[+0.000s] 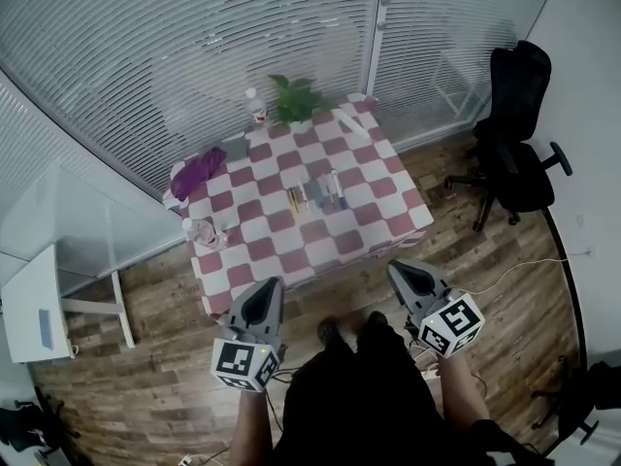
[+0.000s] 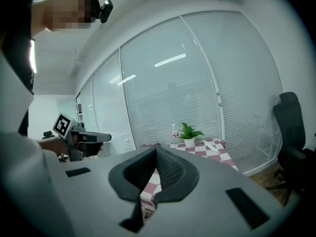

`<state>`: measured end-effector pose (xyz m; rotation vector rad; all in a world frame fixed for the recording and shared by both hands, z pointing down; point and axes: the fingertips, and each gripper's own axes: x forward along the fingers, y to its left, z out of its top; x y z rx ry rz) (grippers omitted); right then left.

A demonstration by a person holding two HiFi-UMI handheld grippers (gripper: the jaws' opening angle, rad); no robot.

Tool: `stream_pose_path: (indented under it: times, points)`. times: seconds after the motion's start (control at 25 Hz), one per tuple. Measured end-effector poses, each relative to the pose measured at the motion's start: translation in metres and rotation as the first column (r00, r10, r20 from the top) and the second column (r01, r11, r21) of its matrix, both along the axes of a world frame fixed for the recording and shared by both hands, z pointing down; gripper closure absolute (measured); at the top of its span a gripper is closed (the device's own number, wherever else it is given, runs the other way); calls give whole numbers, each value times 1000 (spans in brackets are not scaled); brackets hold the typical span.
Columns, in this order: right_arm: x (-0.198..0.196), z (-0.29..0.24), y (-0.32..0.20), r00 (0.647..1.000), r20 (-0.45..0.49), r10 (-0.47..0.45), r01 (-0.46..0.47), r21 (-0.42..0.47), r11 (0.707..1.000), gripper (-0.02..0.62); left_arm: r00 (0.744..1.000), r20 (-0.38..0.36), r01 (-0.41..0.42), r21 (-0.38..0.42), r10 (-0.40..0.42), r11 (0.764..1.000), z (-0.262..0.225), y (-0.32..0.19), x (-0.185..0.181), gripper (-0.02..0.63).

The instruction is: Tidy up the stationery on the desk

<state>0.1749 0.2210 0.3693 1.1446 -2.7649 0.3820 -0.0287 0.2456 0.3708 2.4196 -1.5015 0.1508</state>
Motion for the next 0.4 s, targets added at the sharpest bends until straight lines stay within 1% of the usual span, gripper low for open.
stream_pose_path:
  times: [0.12,0.28,0.4]
  points:
    - [2,2,0,1000,0,-3,3,-7,1000,574,1000,4,-13,0,13,1000,0,-1,6,568]
    - [-2,1,2,1000,-6,-18,17,-3,1000,574,999,44,-17,-4,17,1000,4,-2,6,568]
    - [-5,0,3,1000,-15,-22,22,-4,1000,574,999,33,-18,-7,18,1000,4,-1,5,568]
